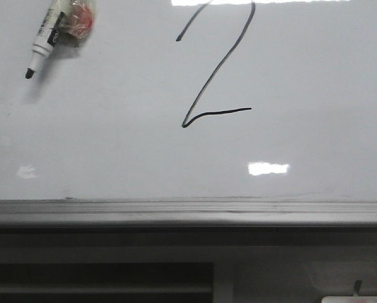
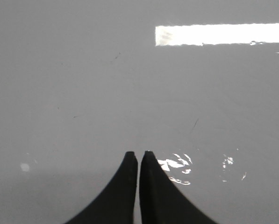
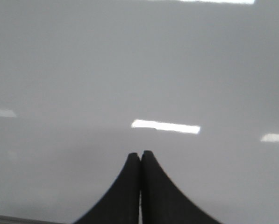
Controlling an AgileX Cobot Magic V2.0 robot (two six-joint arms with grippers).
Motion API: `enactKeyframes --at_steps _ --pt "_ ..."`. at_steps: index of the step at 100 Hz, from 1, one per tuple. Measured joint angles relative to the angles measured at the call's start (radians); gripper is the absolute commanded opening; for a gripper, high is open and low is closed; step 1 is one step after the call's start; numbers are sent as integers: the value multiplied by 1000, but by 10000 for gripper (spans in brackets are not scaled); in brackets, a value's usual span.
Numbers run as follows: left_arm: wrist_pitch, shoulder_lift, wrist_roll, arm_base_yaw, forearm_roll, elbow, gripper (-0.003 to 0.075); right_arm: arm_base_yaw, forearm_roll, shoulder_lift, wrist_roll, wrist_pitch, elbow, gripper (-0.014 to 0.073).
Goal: Write number 2 on whiteboard
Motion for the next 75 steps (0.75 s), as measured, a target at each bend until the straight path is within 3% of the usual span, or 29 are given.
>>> enactKeyframes --at_steps 75 --pt "0 0 0 0 0 0 -20 0 -12 -3 2 6 0 -69"
